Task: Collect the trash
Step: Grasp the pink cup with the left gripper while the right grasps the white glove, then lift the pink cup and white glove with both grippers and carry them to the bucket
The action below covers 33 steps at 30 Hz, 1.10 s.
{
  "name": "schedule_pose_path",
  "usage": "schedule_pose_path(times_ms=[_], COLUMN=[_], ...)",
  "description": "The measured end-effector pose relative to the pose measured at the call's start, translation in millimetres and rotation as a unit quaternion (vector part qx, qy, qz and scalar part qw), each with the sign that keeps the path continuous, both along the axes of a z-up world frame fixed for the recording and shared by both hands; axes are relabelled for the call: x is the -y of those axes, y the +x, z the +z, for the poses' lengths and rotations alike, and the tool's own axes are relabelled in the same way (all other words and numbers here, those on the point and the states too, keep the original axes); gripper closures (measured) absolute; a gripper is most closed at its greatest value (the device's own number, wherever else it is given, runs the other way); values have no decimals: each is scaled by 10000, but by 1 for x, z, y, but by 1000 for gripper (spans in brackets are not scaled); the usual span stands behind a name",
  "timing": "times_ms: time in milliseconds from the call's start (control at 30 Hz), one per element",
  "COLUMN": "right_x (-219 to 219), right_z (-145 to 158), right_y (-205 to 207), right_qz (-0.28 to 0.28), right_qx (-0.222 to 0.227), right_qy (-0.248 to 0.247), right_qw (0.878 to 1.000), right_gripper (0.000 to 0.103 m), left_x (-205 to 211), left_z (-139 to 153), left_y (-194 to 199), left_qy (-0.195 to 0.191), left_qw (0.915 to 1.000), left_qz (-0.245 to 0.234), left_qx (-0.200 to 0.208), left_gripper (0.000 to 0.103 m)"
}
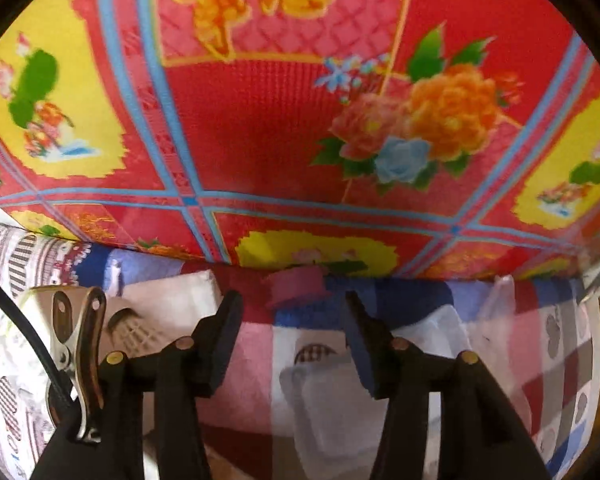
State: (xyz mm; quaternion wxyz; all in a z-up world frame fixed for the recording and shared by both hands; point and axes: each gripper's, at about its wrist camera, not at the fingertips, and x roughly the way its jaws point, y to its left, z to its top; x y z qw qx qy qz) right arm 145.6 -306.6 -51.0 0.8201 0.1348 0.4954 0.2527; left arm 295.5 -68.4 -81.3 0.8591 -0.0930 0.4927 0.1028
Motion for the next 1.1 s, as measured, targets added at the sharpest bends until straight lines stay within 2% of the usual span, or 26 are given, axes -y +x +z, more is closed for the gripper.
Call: schedule_pose_path(times_ms=[200, 533, 600, 667, 1100], right_x=[5, 5, 5, 5, 1], right_z=[-4, -3, -2, -1, 12], right_y=[3, 0, -1, -2, -13], right_qz=[20, 97, 112, 122, 269], right_qx=[-68, -62, -52, -34, 177], right_qy=[105, 192, 197, 201, 217], right_qw=[9999, 9997, 9997, 9997, 9992], right_gripper=[89, 89, 89, 89, 89], left_x=[0, 10, 9, 8, 11], left_z=[-14, -30, -30, -31, 4], left_y=[13, 17, 16, 11, -27], left_qy=[109, 299, 262, 235, -48], left_qw=[9998, 9995, 9996, 9997, 9992], left_qz=[125, 74, 74, 71, -144], left_qx=[-50, -48, 9, 48, 358], left_gripper=[48, 49, 55, 57, 58])
